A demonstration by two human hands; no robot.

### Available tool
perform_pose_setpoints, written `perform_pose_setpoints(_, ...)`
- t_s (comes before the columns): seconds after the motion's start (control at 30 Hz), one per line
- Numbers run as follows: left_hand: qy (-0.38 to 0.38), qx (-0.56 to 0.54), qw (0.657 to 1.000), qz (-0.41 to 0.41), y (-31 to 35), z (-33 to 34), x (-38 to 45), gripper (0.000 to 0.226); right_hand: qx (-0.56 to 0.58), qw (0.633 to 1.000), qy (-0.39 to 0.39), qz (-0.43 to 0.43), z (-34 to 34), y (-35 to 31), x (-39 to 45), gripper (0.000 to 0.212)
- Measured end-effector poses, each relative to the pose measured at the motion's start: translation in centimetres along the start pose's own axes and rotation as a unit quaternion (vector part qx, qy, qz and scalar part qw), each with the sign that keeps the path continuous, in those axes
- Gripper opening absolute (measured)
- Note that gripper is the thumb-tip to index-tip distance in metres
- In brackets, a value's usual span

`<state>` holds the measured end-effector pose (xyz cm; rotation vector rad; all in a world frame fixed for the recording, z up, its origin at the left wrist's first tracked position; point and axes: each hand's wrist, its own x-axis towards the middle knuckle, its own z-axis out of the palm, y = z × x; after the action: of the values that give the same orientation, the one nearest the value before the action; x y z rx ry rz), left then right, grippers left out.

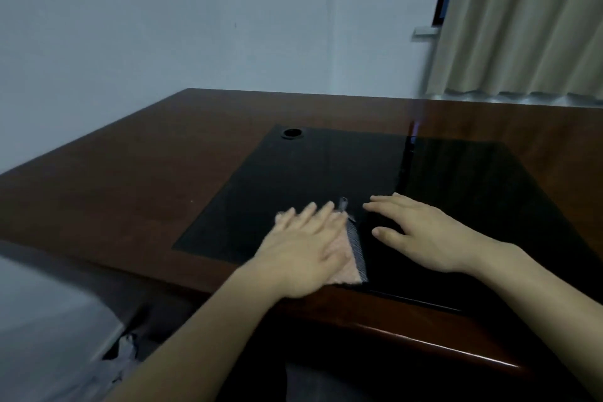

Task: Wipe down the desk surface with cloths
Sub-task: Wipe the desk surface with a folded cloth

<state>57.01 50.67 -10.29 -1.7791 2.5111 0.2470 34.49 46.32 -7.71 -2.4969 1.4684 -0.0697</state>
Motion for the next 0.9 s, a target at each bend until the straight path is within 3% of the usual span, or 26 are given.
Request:
perform_pose_setpoints(0.13,-0.006,-0.012,1.000,-0.013,-3.3,-0.6,0.0,0.066,-0.011,1.000,-0.001,-0.017,-0.6,-0.7,2.0,0.054)
perform_pose_setpoints(0.3,-0.012,0.006,0.987,-0.163,-13.8,-2.2,2.3,0.065,-0.021,1.000,-0.012,-0.005,0.3,-0.9,4.1,0.057)
perform_pose_setpoints(0.4,-0.003,-0.004,0.980,-0.198,-16.7,-2.4,3.7,0.065,-0.036,0.999,-0.018,0.000,0.6,-1.1,5.8,0.058)
perform_pose_setpoints(0.5,0.006,-0.001,0.985,-0.171,-15.6,-2.1,3.8,0.064,-0.020,1.000,-0.007,-0.009,0.6,-1.6,8.1,0.058)
perform_pose_setpoints(0.73,0.042,-0.001,0.999,-0.015,-7.7,-0.1,-2.6,0.063,0.029,1.000,0.001,-0.001,2.3,-4.0,13.3,0.053)
perform_pose_setpoints(0.9,0.080,-0.010,0.996,-0.026,-3.6,1.4,-4.5,0.064,-0.002,1.000,0.028,-0.010,3.4,-4.0,13.3,0.053)
